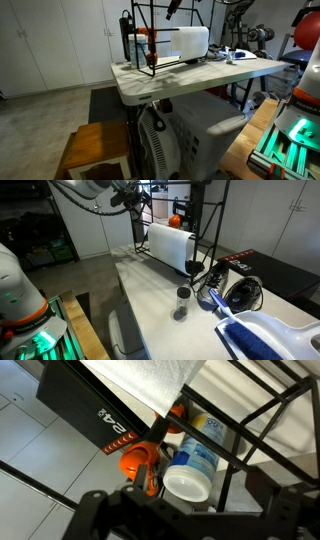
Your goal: Hang the white paper on the black stand.
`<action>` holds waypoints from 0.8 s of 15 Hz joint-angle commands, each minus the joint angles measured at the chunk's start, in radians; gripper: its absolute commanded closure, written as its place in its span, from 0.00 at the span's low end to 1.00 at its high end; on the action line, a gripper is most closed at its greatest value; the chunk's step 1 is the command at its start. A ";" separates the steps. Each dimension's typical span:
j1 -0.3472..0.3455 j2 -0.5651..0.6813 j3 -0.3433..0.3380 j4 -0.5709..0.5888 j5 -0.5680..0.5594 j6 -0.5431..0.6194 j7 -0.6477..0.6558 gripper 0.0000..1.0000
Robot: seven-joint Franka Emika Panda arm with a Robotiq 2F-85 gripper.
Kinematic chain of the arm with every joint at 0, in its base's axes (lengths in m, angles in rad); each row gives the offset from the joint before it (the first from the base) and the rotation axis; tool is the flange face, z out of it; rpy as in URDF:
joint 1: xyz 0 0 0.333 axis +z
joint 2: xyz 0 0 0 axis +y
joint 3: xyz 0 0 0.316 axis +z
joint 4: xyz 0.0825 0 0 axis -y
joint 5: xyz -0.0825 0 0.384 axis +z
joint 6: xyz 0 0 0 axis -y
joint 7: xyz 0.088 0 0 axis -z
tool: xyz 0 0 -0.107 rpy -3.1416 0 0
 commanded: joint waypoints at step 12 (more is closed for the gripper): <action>-0.087 -0.354 0.006 -0.095 0.268 -0.461 0.215 0.00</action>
